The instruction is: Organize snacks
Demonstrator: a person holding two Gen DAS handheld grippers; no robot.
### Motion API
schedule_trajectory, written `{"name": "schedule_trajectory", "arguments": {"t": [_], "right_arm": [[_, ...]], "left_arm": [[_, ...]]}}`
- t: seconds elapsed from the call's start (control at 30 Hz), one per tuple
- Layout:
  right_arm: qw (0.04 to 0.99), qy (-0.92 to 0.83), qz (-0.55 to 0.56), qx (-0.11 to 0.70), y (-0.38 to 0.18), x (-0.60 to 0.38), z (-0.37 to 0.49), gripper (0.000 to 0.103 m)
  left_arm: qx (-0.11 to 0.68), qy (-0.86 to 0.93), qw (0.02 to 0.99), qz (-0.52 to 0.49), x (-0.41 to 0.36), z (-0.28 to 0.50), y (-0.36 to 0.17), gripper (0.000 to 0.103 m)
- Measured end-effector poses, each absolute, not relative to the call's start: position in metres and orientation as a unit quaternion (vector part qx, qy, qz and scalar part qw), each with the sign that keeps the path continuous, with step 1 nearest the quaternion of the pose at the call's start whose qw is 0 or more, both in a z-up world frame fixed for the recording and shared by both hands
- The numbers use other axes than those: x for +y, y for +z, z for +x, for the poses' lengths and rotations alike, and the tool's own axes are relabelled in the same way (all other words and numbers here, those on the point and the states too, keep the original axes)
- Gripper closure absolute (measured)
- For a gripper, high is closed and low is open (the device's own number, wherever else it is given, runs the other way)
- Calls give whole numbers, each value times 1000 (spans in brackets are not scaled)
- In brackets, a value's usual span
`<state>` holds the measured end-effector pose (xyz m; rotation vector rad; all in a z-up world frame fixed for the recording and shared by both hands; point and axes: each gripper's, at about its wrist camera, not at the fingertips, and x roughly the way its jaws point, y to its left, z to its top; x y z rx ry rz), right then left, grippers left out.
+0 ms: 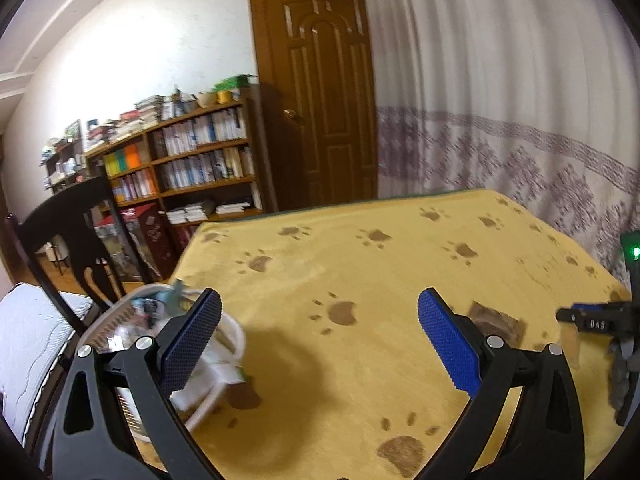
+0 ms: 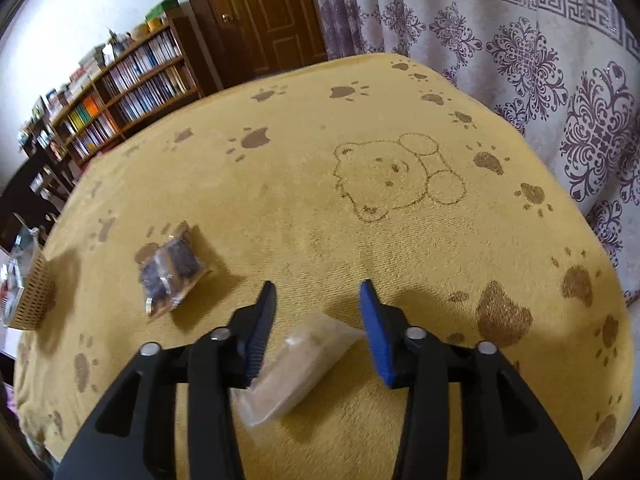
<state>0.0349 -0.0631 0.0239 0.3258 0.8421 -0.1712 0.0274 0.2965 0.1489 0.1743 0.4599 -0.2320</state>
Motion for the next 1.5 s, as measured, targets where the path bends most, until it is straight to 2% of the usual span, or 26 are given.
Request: {"name": "schedule_trajectory", "arguments": {"t": [0.23, 0.5, 0.63, 0.93, 1.0, 1.13, 1.3, 1.37, 1.5], "right_arm": [[894, -104, 158, 406, 22, -49, 23, 58], [881, -121, 209, 406, 18, -62, 1, 58], [877, -111, 238, 403, 17, -66, -4, 51], [869, -103, 313, 368, 22, -87, -22, 49], [868, -94, 318, 370, 23, -86, -26, 45], [858, -63, 325, 391, 14, -74, -21, 45], [869, -72, 272, 407, 6, -51, -1, 44], [882, -88, 223, 406, 7, -39, 6, 47], [894, -104, 155, 406, 5, -28, 11, 61]], "left_arm": [[244, -125, 958, 88, 285, 31, 137, 3], [254, -113, 959, 63, 296, 39, 138, 3], [257, -113, 958, 54, 299, 41, 138, 3], [261, -112, 957, 50, 299, 44, 137, 3], [262, -112, 957, 50, 298, 44, 136, 3], [263, -115, 956, 53, 295, 43, 134, 3], [263, -117, 956, 54, 294, 42, 134, 3], [264, -116, 956, 53, 294, 43, 134, 3], [273, -120, 953, 50, 293, 46, 130, 3]]}}
